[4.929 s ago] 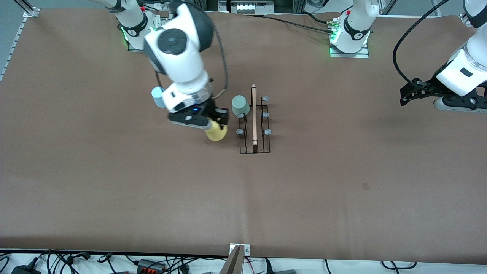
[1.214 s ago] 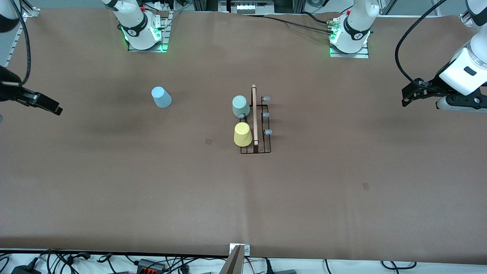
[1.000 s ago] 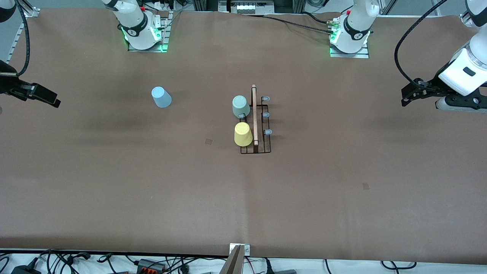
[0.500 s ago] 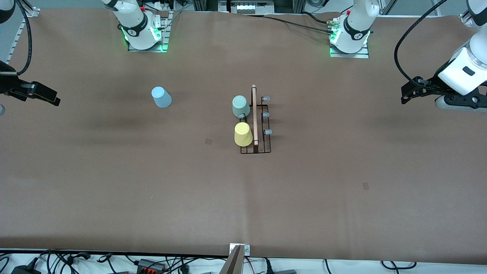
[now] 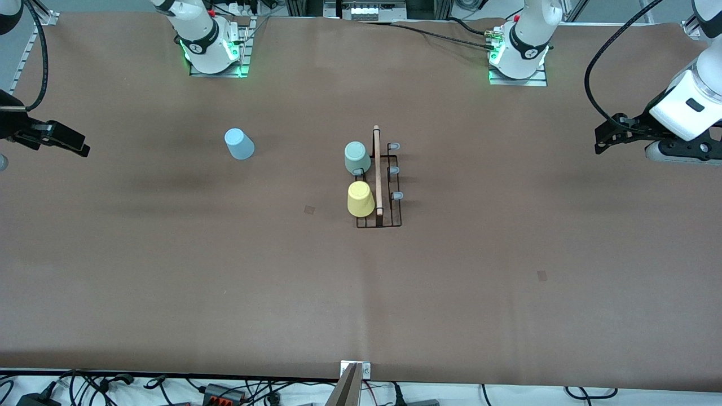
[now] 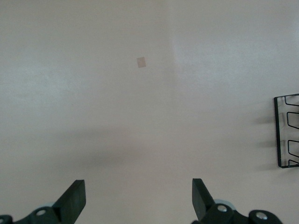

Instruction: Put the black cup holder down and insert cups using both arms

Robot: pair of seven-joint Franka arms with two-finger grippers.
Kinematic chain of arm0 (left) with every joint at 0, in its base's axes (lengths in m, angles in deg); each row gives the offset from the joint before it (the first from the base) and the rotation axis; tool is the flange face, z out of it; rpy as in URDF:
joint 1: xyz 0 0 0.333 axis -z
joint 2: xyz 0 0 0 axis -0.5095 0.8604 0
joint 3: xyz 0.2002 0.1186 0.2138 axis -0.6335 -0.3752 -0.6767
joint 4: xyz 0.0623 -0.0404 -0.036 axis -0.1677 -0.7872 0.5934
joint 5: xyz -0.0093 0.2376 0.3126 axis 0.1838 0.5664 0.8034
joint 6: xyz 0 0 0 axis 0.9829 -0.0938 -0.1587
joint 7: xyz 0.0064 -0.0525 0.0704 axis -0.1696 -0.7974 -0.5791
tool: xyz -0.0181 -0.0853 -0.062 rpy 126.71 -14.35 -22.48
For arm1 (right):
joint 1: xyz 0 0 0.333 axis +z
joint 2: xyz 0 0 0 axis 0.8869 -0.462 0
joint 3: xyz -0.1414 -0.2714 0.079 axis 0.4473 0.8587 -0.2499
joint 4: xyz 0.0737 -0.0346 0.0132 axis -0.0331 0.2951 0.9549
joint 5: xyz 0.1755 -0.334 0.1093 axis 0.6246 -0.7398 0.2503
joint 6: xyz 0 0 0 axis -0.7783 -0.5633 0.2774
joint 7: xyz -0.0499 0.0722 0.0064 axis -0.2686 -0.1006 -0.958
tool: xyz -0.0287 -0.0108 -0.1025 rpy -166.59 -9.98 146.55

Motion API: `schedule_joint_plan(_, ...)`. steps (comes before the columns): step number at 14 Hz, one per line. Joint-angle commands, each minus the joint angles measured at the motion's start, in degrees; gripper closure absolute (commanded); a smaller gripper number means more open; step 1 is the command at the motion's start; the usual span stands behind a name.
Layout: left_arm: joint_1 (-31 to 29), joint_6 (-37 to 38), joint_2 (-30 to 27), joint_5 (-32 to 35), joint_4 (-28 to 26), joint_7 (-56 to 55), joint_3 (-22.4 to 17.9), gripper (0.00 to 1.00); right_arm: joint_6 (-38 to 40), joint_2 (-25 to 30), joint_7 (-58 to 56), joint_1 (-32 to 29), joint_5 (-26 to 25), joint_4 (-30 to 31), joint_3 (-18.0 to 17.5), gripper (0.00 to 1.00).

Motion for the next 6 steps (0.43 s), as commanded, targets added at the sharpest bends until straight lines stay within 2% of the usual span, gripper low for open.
schedule_joint_plan(1, -0.23, 1.43, 0.75, 0.99, 1.84, -0.61, 0.53, 0.0, -0.07, -0.02, -1.08, -0.45, 0.62, -0.2, -0.3, 0.0)
schedule_joint_plan(6, -0.23, 1.43, 0.75, 0.99, 1.84, -0.61, 0.53, 0.0, 0.28, 0.16, -1.08, -0.45, 0.62, 0.06, -0.3, 0.0)
